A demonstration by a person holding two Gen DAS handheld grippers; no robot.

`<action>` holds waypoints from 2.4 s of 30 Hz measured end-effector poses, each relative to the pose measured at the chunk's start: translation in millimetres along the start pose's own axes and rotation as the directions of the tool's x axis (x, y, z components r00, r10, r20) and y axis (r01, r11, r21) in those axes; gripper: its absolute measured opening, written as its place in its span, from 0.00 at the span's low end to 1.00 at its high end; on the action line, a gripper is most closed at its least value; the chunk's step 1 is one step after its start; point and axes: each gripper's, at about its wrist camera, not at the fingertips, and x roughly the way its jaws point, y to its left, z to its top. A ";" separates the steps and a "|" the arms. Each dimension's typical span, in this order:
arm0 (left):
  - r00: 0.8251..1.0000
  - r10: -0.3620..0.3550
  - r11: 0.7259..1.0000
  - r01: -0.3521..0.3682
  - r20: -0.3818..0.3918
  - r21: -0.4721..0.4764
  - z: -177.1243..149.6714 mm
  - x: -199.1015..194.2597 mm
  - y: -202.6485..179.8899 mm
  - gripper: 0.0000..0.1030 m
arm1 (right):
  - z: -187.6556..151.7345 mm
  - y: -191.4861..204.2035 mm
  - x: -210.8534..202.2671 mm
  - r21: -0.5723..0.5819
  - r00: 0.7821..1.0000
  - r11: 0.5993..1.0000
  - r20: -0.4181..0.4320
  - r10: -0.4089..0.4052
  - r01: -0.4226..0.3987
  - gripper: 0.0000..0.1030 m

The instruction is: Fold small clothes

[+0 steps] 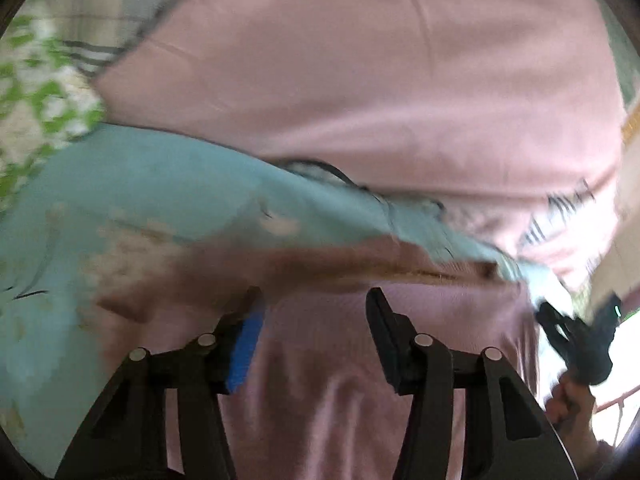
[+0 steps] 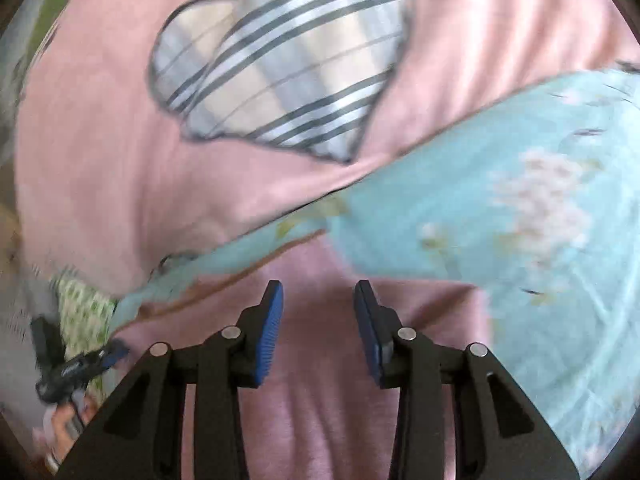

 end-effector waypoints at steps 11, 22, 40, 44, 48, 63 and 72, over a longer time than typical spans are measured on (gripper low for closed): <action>0.996 -0.068 0.996 0.065 -0.054 -0.060 -74.5 -65.8 5.8 0.64 | -66.8 24.4 -60.7 -0.075 0.991 0.991 -0.080 0.107 -0.114 0.44; 0.976 -0.028 0.996 0.008 -0.216 -0.094 -171.3 -60.8 30.8 0.64 | -141.8 -10.0 -71.4 -0.029 0.972 0.999 -0.231 -0.037 0.031 0.45; 0.983 -0.079 0.942 0.020 -0.164 -0.335 -218.6 -127.1 81.0 0.64 | -160.7 17.0 -133.2 -0.008 0.988 1.000 -0.155 -0.002 0.000 0.50; 0.982 -0.106 0.916 0.036 -0.156 -0.399 -232.1 -125.5 89.5 0.64 | -174.3 32.8 -128.4 -0.042 0.980 0.998 -0.197 0.038 -0.047 0.50; 0.983 -0.128 0.896 0.058 -0.130 -0.440 -234.1 -119.9 89.4 0.66 | -186.5 49.4 -124.0 -0.073 0.973 0.994 -0.225 0.058 -0.077 0.51; 1.000 -0.023 0.866 0.030 0.020 -0.500 -192.7 -76.7 80.5 0.81 | -198.7 72.0 -102.1 -0.109 0.951 0.987 -0.298 0.084 -0.121 0.51; 0.998 -0.055 0.903 0.058 0.020 -0.426 -170.1 -69.3 62.7 0.16 | -184.6 70.7 -96.3 -0.100 0.952 0.985 -0.287 0.107 -0.140 0.51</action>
